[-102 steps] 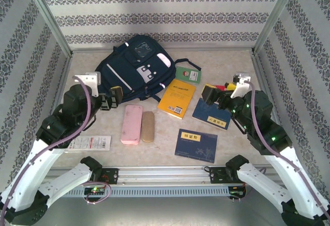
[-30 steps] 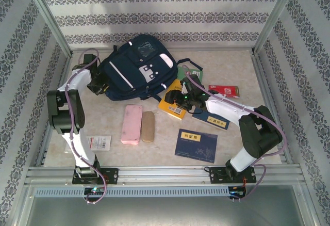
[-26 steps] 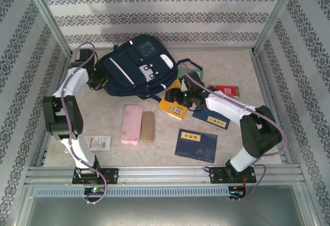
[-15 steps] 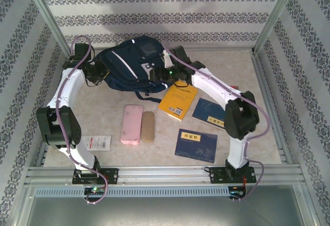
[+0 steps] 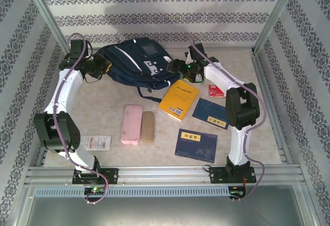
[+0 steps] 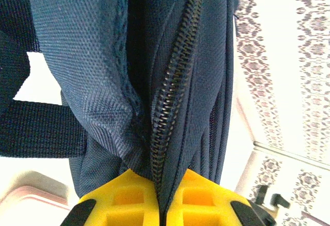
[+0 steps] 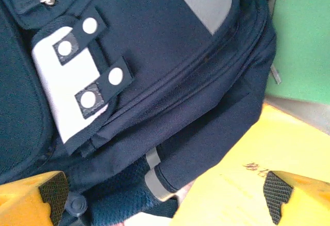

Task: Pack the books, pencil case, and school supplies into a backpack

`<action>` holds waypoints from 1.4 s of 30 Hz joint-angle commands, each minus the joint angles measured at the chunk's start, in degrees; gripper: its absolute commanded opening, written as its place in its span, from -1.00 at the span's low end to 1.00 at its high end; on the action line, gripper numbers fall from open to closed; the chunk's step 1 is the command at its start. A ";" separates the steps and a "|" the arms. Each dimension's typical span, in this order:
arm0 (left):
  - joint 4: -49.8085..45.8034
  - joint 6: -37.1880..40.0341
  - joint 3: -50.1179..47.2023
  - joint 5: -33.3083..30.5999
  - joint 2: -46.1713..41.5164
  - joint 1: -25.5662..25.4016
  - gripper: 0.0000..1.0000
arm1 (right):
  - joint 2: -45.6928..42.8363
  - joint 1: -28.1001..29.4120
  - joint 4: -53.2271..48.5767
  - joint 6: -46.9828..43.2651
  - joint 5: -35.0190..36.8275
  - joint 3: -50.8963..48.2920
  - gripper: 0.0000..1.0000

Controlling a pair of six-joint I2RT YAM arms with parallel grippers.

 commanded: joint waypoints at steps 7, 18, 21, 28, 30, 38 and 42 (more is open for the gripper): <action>5.37 -2.06 3.21 3.61 -6.27 -0.62 -1.00 | 7.37 2.10 11.75 15.53 -4.36 -1.54 0.64; 4.26 0.58 2.00 3.77 -7.72 -0.60 -1.00 | 2.25 0.65 17.94 16.12 -3.43 -4.32 -1.00; 4.14 1.93 0.68 2.68 -8.72 -0.49 -1.00 | -3.33 0.39 13.18 10.84 -0.56 -3.75 -1.00; 3.36 5.23 -2.05 1.65 -11.23 0.25 -1.00 | -20.63 1.81 5.61 -0.52 10.17 -11.19 -1.00; 4.52 5.49 -4.34 1.61 -12.44 0.36 -1.00 | -26.11 3.62 3.88 -2.62 14.34 -15.76 -1.00; 9.95 6.19 -14.96 6.41 -13.24 -2.47 -1.00 | -45.67 12.94 1.65 -0.69 26.80 -40.29 -0.86; 10.42 8.38 -16.29 9.03 -12.17 -5.89 -1.00 | -51.51 14.63 -2.29 -0.89 25.48 -44.84 0.26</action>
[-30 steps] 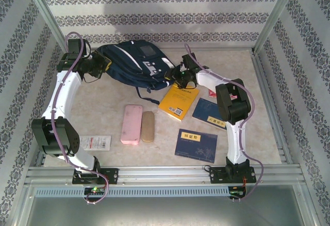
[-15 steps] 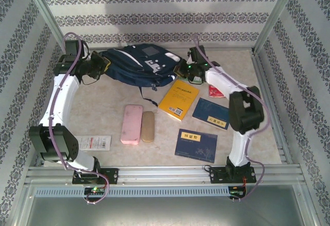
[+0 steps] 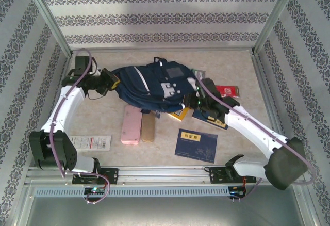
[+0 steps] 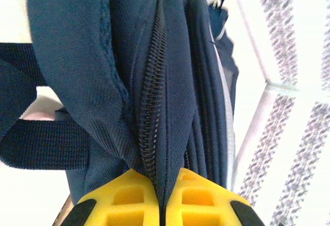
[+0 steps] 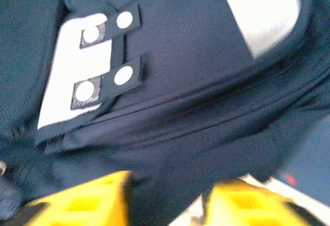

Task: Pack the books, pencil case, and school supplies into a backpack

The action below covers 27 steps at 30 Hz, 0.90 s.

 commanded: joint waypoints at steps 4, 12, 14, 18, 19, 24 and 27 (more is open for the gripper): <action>7.76 5.28 0.75 3.34 -0.54 -2.38 -1.00 | -7.06 2.34 -9.09 -5.73 1.68 3.25 0.42; 6.93 7.64 -0.21 4.30 -1.06 -2.60 -1.00 | 4.22 2.13 0.02 -4.42 -22.92 13.76 0.32; 6.85 8.02 -0.17 4.46 -0.87 -2.82 -1.00 | 10.91 2.26 3.80 -3.22 -27.42 18.54 0.32; 5.61 9.07 0.59 4.70 -0.57 -3.08 -1.00 | 23.31 2.26 4.45 -3.72 -32.33 29.70 0.32; 5.61 9.16 0.62 4.72 -0.68 -3.08 -1.00 | 26.10 2.11 3.52 -4.07 -32.48 32.57 0.32; 5.28 9.31 1.25 4.98 -0.22 -3.26 -1.00 | 35.77 1.29 3.40 -3.84 -35.08 40.48 0.30; 4.93 9.56 1.87 5.20 0.09 -3.35 -1.00 | 39.11 1.71 4.20 -2.84 -38.63 42.75 0.30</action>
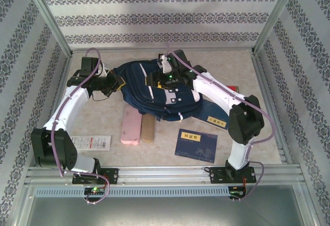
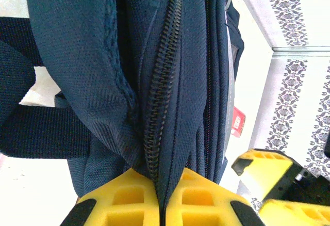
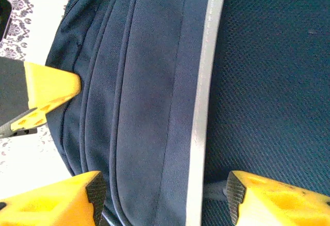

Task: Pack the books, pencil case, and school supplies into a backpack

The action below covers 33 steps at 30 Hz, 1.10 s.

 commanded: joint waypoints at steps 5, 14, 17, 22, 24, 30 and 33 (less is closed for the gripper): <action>2.94 2.19 3.16 3.79 -0.26 -1.10 -1.00 | 4.53 0.26 2.68 2.35 -7.34 3.06 0.28; 3.22 3.35 3.66 3.50 1.36 -1.10 -1.00 | 4.80 -0.10 18.98 13.48 -17.13 -3.65 -0.24; 2.85 4.14 4.47 3.62 2.10 -1.09 -1.00 | 4.73 0.05 22.10 15.88 -19.62 -5.04 -0.28; 3.11 4.69 5.18 4.72 2.16 -1.18 -1.00 | 5.67 -0.16 14.29 10.53 -17.06 -4.08 -0.25; 3.11 4.81 5.19 5.05 1.96 -1.18 -1.00 | 6.43 -0.52 14.61 10.70 -16.97 -4.40 -0.26; 3.64 5.08 4.68 5.69 2.26 -1.62 -1.00 | 9.52 0.00 19.00 13.04 -20.67 -3.97 -0.44; 3.44 5.44 4.70 5.74 2.77 -1.71 -1.00 | 9.29 0.21 20.96 13.77 -21.62 -4.19 -0.75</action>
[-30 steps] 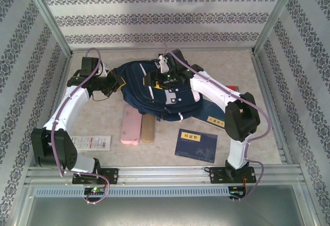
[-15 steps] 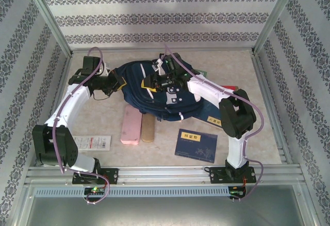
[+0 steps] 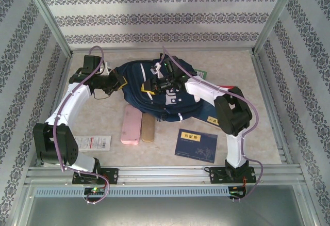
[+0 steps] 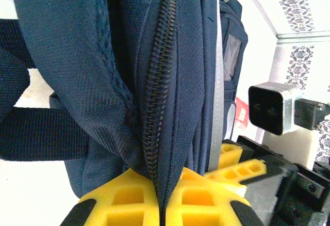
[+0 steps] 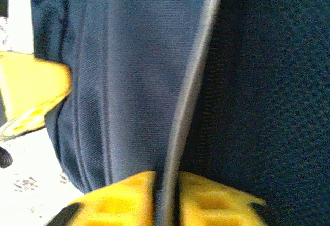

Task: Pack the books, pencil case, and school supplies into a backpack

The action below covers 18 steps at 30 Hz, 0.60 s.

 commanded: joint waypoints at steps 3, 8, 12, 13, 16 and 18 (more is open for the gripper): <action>2.91 2.59 3.11 4.05 -0.08 -1.19 -1.00 | -1.87 -0.48 4.71 1.36 -1.96 -1.10 -1.00; 0.02 4.93 3.02 0.09 -0.96 -1.19 -0.95 | -6.19 -3.20 6.83 5.21 -1.32 -1.40 -1.00; -0.60 6.69 1.83 -0.98 -2.15 -1.10 -0.62 | -7.84 -4.77 0.81 6.29 0.67 3.10 -1.00; -1.33 7.46 1.74 -2.03 -2.89 -1.10 -0.47 | -7.96 -5.16 -2.12 6.38 1.61 5.02 -1.00; -3.74 9.95 1.59 -6.66 -6.80 -1.10 0.12 | -8.41 -6.22 -8.99 6.40 4.24 9.58 -1.00; -3.62 11.60 0.63 -8.66 -10.87 -1.17 0.40 | -7.67 -7.09 -12.73 7.17 4.64 12.89 -1.00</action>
